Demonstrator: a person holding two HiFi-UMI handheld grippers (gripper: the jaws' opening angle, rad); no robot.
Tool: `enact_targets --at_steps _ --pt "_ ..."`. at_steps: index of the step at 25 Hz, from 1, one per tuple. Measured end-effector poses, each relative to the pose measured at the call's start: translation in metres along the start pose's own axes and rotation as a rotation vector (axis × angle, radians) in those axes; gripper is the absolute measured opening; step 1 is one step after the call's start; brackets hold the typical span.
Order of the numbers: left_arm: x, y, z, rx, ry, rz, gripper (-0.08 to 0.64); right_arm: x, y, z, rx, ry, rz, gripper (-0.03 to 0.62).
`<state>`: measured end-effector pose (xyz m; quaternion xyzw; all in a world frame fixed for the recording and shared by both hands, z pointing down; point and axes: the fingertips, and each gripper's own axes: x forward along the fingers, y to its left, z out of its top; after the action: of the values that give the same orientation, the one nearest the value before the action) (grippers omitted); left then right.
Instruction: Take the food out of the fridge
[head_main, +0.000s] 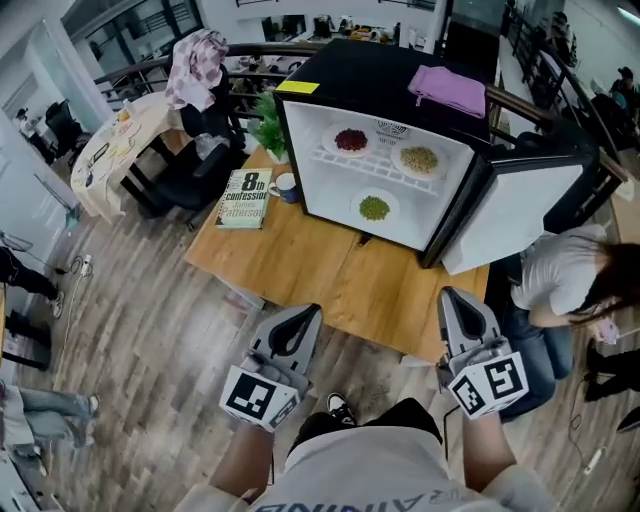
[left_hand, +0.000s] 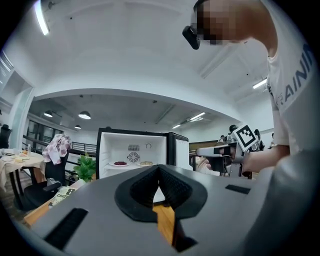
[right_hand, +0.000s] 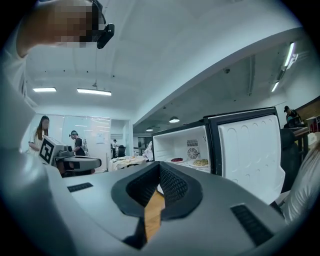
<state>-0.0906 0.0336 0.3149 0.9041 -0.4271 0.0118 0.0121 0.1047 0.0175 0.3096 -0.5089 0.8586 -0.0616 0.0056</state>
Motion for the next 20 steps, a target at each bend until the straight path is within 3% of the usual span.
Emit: enact_targets --at_steps 7,15,20 --pt "0.029 -0.006 -0.002 -0.052 0.008 -0.059 0.009 -0.008 -0.021 0.006 0.0 -0.018 -0.072 0.018" --pt "0.077 -0.041 0.006 -0.038 0.023 -0.073 0.009 -0.021 -0.07 0.024 0.01 -0.088 -0.075 0.018" --pt "0.106 -0.066 0.0 -0.06 0.043 -0.086 0.009 -0.029 -0.104 0.015 0.059 -0.095 -0.083 0.018"
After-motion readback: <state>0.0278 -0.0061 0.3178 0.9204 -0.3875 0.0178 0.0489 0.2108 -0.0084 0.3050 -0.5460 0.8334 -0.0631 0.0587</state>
